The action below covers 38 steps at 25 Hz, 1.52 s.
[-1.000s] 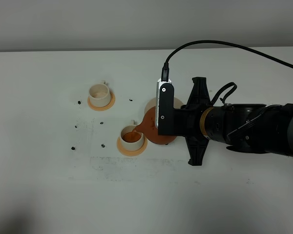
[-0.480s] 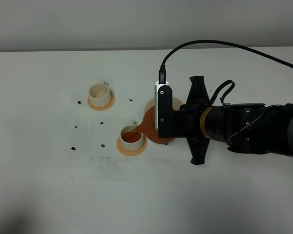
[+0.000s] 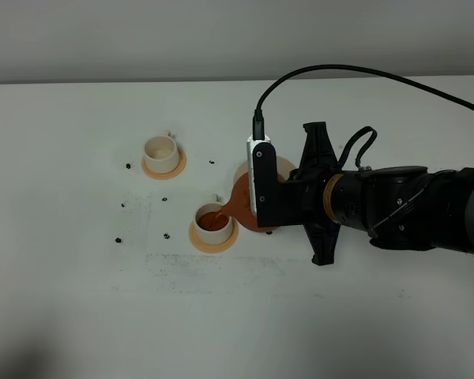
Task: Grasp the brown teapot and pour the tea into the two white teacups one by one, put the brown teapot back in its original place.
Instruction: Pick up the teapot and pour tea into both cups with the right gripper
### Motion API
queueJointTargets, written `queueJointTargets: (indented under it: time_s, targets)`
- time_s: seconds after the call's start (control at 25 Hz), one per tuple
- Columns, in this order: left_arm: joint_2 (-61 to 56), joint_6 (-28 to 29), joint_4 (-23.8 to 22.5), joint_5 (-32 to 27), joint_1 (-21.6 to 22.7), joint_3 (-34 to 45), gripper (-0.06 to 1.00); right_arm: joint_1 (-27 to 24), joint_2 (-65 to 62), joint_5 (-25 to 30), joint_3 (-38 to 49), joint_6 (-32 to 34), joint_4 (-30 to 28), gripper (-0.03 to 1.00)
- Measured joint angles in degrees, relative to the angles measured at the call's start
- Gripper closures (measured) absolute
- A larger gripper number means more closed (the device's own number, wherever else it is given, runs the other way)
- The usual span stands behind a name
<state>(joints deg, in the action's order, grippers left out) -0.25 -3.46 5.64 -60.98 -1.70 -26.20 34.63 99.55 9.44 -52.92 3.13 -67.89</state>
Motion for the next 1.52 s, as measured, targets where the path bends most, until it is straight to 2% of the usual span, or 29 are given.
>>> queueJointTargets:
  time_s: [0.6, 1.36, 1.52]
  targets:
    - [0.0, 0.0, 0.0, 0.0, 0.0, 0.0, 0.65, 0.0, 0.0, 0.0, 0.0, -0.1, -4.0, 0.88]
    - [0.0, -0.1, 0.0, 0.0, 0.0, 0.0, 0.65, 0.0, 0.0, 0.0, 0.0, -0.1, -4.2, 0.88]
    - [0.0, -0.1, 0.0, 0.0, 0.0, 0.0, 0.65, 0.0, 0.0, -0.1, 0.0, 0.2, -2.2, 0.88]
